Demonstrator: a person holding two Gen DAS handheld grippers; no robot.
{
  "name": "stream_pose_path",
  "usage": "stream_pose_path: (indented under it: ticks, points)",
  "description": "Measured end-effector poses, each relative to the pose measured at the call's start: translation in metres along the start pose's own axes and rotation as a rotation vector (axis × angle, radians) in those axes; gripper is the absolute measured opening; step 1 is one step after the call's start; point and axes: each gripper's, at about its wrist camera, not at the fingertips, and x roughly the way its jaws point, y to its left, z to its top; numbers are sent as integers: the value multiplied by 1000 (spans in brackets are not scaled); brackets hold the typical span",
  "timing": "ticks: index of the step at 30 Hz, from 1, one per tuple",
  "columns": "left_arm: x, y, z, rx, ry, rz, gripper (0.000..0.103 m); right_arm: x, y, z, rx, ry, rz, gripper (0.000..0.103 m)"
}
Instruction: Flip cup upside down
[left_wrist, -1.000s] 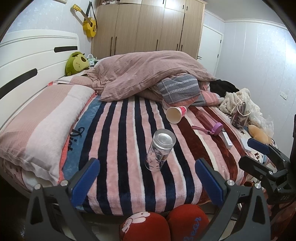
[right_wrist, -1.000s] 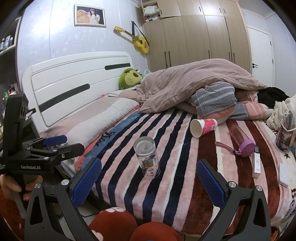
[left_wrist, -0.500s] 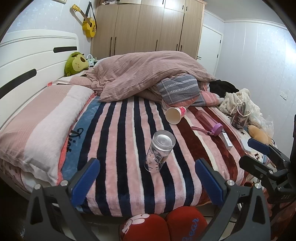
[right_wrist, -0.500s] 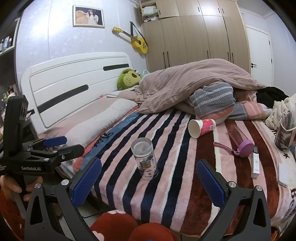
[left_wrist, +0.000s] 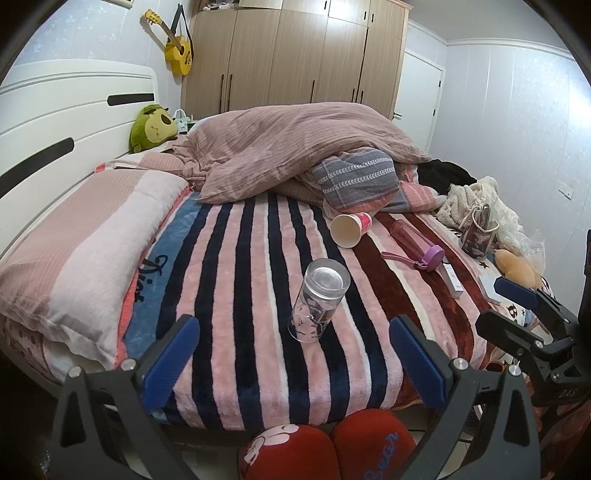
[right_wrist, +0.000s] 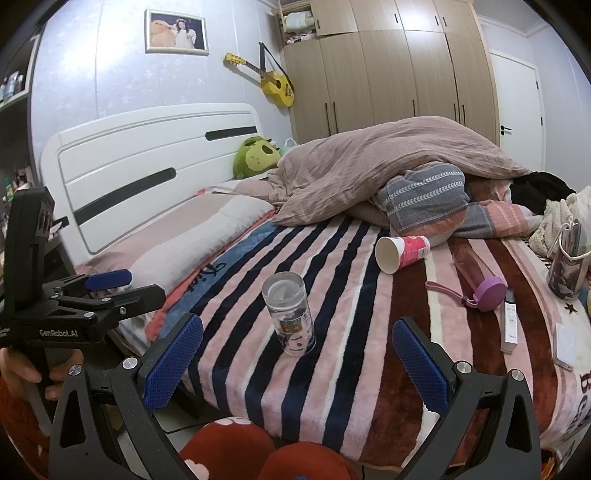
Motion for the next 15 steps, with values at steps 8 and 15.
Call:
stream_pose_path:
  ticks: [8,15]
  points:
    - [0,-1,1,2,-2,0,102,0,0,0,4,-2,3,103]
    - [0,-1,1,2,-2,2,102,-1,-1,-1,5,-3,3,103]
